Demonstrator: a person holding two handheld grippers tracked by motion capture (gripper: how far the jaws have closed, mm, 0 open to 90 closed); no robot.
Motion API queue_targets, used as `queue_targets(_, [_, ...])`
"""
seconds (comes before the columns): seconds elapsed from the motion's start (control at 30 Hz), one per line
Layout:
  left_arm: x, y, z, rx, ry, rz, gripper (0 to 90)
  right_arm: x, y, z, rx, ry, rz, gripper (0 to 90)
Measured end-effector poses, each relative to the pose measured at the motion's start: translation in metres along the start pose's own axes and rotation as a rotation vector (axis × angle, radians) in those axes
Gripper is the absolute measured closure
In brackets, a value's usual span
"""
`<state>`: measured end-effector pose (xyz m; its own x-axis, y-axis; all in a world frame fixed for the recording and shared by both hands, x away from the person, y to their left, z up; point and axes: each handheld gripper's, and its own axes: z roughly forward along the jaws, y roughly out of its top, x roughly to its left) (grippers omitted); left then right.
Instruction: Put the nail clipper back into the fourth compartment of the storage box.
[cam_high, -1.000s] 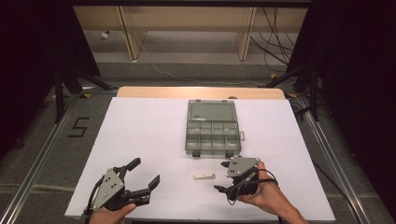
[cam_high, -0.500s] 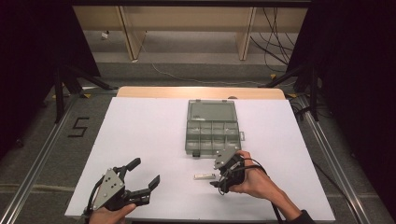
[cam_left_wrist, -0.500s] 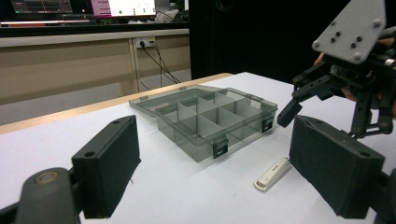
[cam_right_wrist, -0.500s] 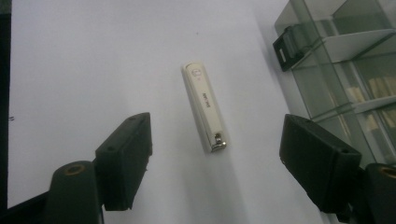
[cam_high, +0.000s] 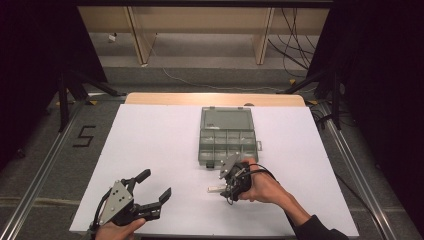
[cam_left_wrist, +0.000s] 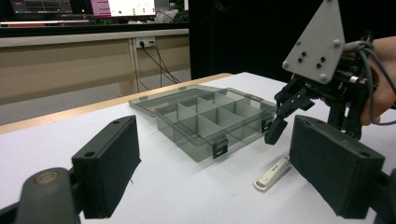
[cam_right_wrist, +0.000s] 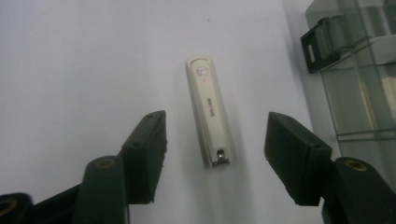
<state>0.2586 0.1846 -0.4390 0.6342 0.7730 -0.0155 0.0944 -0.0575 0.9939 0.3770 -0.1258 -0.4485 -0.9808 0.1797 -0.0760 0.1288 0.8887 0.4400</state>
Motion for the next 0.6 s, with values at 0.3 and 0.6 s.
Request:
queue_targets(0.3, [0.000, 0.000, 0.000, -0.001, 0.000, 0.001, 15.8, -0.005, 0.006, 0.009, 0.053, 0.024, -0.003, 51.5])
queue_targets(0.6, [0.000, 0.000, 0.000, -0.001, 0.000, -0.005, 15.8, -0.009, 0.007, 0.017, 0.094, 0.053, -0.009, 62.1])
